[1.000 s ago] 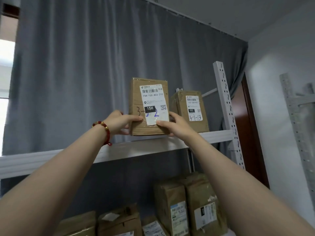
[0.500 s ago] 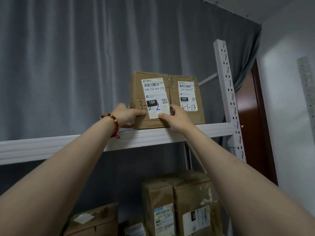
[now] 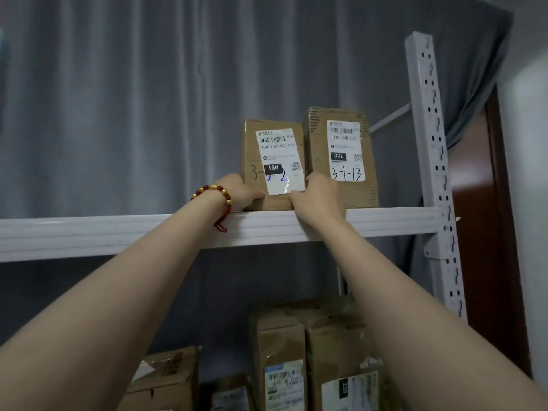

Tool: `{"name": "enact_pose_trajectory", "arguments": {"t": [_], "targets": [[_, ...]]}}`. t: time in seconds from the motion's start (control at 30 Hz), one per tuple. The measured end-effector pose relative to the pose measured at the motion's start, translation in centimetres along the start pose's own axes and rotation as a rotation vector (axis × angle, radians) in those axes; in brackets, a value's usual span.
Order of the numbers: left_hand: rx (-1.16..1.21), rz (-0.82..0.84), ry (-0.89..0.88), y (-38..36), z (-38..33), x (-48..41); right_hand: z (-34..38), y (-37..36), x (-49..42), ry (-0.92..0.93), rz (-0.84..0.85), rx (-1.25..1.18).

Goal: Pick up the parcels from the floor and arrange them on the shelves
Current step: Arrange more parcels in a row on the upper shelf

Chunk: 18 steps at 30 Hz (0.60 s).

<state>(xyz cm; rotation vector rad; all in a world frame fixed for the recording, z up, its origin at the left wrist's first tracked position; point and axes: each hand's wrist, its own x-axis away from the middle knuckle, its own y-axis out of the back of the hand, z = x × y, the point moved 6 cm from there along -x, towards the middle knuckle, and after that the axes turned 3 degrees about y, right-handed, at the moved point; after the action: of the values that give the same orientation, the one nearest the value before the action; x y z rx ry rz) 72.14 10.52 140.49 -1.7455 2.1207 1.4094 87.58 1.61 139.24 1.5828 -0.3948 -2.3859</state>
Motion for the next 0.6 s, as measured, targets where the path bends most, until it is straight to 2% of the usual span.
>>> {"name": "enact_pose_trajectory", "arguments": {"t": [0.27, 0.6], "targets": [[-0.121, -0.064, -0.028, 0.5, 0.2, 0.9, 0.2, 0.3, 0.4, 0.010, -0.089, -0.045], [-0.093, -0.144, -0.047, 1.1, -0.3, 2.5, 0.3, 0.7, 1.3, 0.015, -0.118, -0.093]]}}
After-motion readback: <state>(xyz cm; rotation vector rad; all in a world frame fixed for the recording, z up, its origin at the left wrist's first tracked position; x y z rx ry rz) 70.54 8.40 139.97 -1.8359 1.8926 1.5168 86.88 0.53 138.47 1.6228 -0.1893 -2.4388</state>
